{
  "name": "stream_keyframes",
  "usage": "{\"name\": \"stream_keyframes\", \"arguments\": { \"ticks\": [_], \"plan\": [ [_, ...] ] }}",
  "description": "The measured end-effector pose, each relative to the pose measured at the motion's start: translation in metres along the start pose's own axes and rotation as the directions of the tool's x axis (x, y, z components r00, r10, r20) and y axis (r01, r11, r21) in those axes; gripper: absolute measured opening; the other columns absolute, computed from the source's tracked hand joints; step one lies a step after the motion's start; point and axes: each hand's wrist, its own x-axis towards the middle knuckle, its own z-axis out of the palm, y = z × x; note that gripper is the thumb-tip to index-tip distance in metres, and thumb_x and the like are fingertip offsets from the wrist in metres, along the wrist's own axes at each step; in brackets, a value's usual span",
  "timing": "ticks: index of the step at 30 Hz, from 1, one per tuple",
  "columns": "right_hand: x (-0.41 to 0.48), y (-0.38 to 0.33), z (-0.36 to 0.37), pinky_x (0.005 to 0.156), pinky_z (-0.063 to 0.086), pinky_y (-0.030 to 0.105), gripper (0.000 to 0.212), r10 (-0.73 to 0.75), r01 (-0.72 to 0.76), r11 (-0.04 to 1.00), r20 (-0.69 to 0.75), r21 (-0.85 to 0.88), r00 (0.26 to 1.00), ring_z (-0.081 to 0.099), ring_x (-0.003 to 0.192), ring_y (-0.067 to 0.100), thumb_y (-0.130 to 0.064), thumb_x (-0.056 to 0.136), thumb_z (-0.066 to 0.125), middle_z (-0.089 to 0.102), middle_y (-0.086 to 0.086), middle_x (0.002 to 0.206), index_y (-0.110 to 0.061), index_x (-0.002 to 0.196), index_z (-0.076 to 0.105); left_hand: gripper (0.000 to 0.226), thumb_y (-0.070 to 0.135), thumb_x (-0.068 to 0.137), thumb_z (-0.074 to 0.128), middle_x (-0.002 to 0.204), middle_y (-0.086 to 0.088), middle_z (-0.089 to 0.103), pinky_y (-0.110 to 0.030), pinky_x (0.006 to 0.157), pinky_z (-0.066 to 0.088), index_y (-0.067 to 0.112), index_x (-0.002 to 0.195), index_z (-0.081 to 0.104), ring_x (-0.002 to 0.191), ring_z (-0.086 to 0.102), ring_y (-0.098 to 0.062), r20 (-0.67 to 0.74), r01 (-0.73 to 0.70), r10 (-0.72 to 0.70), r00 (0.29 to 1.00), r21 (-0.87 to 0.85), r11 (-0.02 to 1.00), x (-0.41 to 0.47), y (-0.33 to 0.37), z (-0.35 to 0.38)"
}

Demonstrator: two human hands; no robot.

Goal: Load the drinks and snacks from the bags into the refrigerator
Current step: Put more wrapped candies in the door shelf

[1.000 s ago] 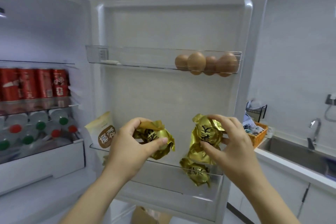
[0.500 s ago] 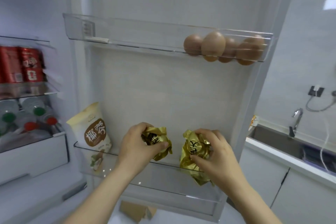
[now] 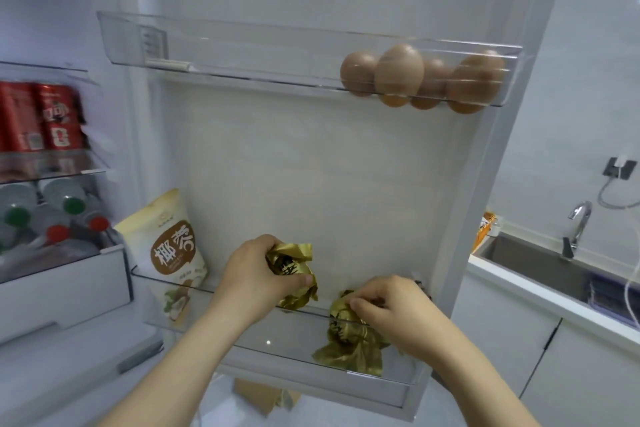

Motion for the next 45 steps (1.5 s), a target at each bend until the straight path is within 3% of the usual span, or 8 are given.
{"name": "stream_keyframes", "arguments": {
  "ticks": [7, 14, 20, 25, 28, 36, 41, 45],
  "plan": [
    [-0.002, -0.006, 0.002, 0.053, 0.029, 0.031, 0.030, 0.037, -0.033, 0.993, 0.038, -0.112, 0.999, 0.034, 0.055, 0.015, -0.034, 0.088, 0.042, 0.045, 0.007, 0.065, -0.012, 0.068, 0.040, 0.044, 0.044, 0.060, 0.082, 0.083, -0.002, 0.061, -0.029, 0.058, 0.045, 0.016, 0.086, 0.060, 0.070, 0.055, -0.014, 0.194, 0.059, -0.089, 0.977, 0.155, 0.986, 0.011, 0.004, 0.004],
    [-0.002, -0.003, 0.003, 0.072, 0.053, 0.037, 0.032, 0.055, -0.057, 0.988, -0.018, -0.147, 0.998, 0.061, 0.082, 0.020, -0.038, 0.079, 0.035, 0.066, -0.001, 0.094, -0.015, 0.081, 0.058, 0.043, 0.028, 0.067, 0.082, 0.099, -0.004, 0.057, -0.029, 0.066, 0.060, 0.016, 0.100, 0.057, 0.085, 0.064, -0.020, 0.501, 0.161, -0.264, 0.825, 0.240, 0.957, 0.020, 0.018, 0.025],
    [-0.002, -0.004, 0.002, 0.077, 0.055, 0.035, 0.032, 0.065, -0.075, 0.989, -0.084, -0.127, 0.994, 0.061, 0.088, 0.016, -0.036, 0.081, 0.041, 0.065, -0.007, 0.102, -0.022, 0.096, 0.067, 0.048, 0.031, 0.071, 0.078, 0.107, 0.000, 0.054, -0.016, 0.047, 0.046, 0.021, 0.110, 0.052, 0.080, 0.057, -0.009, 0.501, 0.163, -0.244, 0.830, 0.201, 0.966, 0.025, 0.012, 0.026],
    [0.002, 0.000, 0.003, 0.072, 0.049, 0.025, 0.028, 0.073, -0.091, 0.994, -0.259, -0.060, 0.963, 0.059, 0.086, 0.009, -0.021, 0.086, 0.046, 0.065, -0.010, 0.100, -0.026, 0.103, 0.067, 0.044, 0.023, 0.081, 0.069, 0.112, -0.005, 0.048, -0.032, 0.073, 0.059, 0.016, 0.118, 0.048, 0.093, 0.058, -0.019, 0.439, 0.215, -0.261, 0.860, 0.152, 0.965, 0.030, 0.005, 0.027],
    [0.005, 0.003, 0.002, 0.068, 0.047, 0.023, 0.028, 0.088, -0.100, 0.995, -0.298, -0.028, 0.950, 0.058, 0.080, 0.007, -0.019, 0.087, 0.046, 0.064, -0.009, 0.091, -0.025, 0.105, 0.067, 0.042, 0.019, 0.081, 0.068, 0.115, -0.008, 0.046, -0.030, 0.070, 0.057, 0.014, 0.116, 0.046, 0.095, 0.057, -0.023, 0.408, 0.212, -0.275, 0.870, 0.192, 0.958, 0.031, 0.005, 0.030],
    [0.003, -0.003, -0.007, 0.092, 0.046, 0.031, 0.032, 0.028, -0.022, 0.996, 0.074, -0.085, 0.997, 0.055, 0.107, 0.008, -0.044, 0.098, 0.033, 0.064, -0.018, 0.115, -0.039, 0.116, 0.059, 0.021, 0.019, 0.082, 0.066, 0.109, -0.004, 0.059, -0.022, 0.065, 0.045, 0.017, 0.102, 0.060, 0.092, 0.056, -0.018, 0.410, 0.079, -0.173, 0.895, 0.236, 0.968, 0.034, 0.008, 0.034],
    [0.005, -0.002, 0.000, 0.073, 0.049, 0.036, 0.038, 0.102, -0.107, 0.991, -0.060, -0.078, 0.993, 0.056, 0.076, 0.018, -0.038, 0.094, 0.034, 0.061, -0.001, 0.082, -0.011, 0.082, 0.058, 0.009, 0.015, 0.082, 0.069, 0.098, -0.005, 0.063, -0.017, 0.051, 0.051, 0.016, 0.091, 0.066, 0.075, 0.063, -0.014, 0.504, 0.138, -0.166, 0.848, 0.093, 0.986, 0.031, 0.008, 0.032],
    [-0.001, -0.014, 0.006, 0.045, 0.026, 0.030, 0.040, 0.137, -0.215, 0.962, -0.381, -0.170, 0.914, 0.033, 0.047, 0.018, -0.031, 0.088, 0.040, 0.039, 0.004, 0.050, -0.007, 0.057, 0.036, 0.016, 0.011, 0.086, 0.066, 0.101, -0.015, 0.068, -0.035, 0.072, 0.061, 0.005, 0.100, 0.068, 0.084, 0.071, -0.025, 0.664, 0.216, -0.152, 0.732, -0.015, 0.976, 0.027, 0.012, 0.029]
  ]
}}
